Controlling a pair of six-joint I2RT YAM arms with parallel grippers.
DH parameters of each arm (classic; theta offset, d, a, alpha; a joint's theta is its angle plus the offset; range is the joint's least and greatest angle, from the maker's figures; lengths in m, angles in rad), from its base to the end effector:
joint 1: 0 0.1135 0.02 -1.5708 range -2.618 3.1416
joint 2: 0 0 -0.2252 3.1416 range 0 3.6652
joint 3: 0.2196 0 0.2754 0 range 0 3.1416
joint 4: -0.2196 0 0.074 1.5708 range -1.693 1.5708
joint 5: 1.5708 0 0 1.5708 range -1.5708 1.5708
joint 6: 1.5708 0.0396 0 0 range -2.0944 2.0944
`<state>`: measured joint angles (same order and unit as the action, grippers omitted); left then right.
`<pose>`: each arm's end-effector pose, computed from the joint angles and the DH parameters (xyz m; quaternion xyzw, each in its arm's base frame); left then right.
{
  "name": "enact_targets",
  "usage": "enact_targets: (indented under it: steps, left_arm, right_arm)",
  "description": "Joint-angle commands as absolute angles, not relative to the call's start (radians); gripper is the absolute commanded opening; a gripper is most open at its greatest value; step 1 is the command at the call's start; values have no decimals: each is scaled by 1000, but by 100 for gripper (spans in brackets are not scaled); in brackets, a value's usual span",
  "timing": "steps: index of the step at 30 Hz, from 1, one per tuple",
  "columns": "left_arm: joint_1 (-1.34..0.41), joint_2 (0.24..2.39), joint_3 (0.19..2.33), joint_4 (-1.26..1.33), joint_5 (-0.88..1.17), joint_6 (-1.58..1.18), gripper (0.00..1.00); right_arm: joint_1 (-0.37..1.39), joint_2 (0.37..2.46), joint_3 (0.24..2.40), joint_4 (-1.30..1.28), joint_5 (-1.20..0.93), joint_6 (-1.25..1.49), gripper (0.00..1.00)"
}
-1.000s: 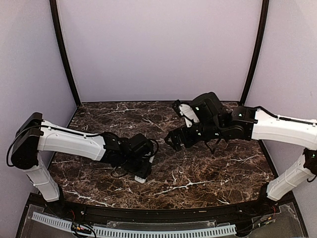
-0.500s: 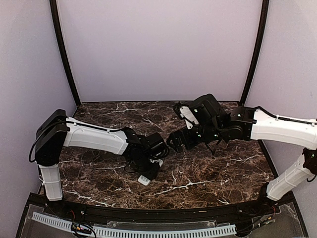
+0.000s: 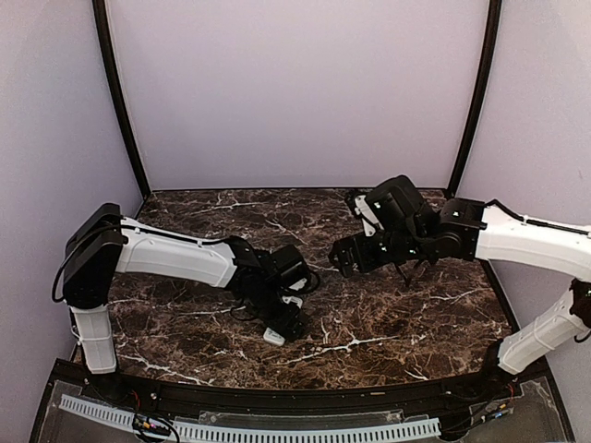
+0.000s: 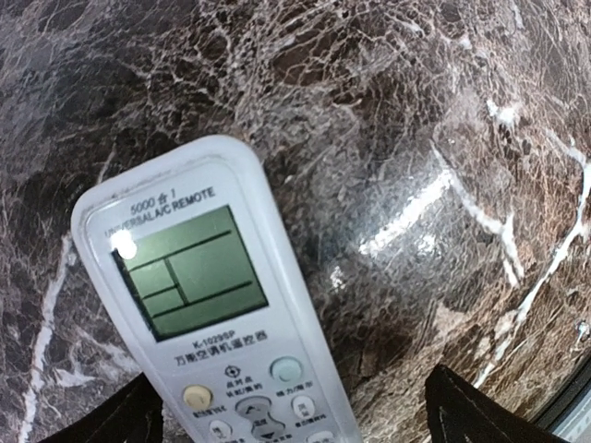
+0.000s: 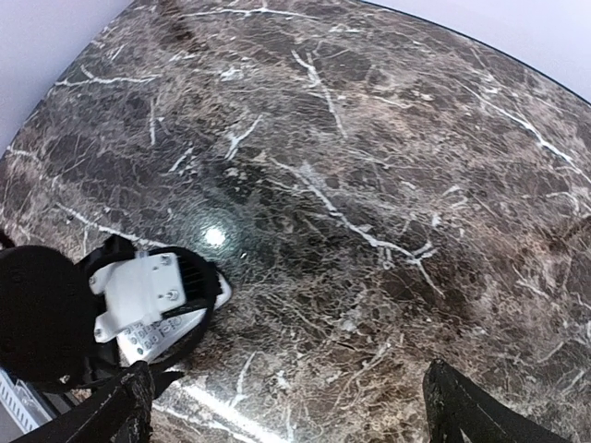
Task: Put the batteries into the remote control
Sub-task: Place the remote control at the center of the board, then reset both arms
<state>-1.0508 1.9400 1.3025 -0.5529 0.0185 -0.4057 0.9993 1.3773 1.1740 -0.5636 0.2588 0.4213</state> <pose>0.1957 -0.3433 0.1063 0.3129 0.9307 -0.1326 0.1350 0.1886 0.2745 0.2611 -0.2117 0.8891 0.1629 0.3716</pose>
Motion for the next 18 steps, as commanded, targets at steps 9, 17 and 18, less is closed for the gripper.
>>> enact_targets:
  steps: [9,17,18]
  left_arm:
    - [-763,1456,1080,-366,-213,-462,99]
    - [-443,1276,874,-221,-542,-565,99]
    - [-400,1269,837,-194,-563,-580,99]
  right_arm:
    - [509,983,756,-308,99,435,99]
    - [316,777,504,-149,170,534,98]
    - [315,776,496,-149,212,542,98]
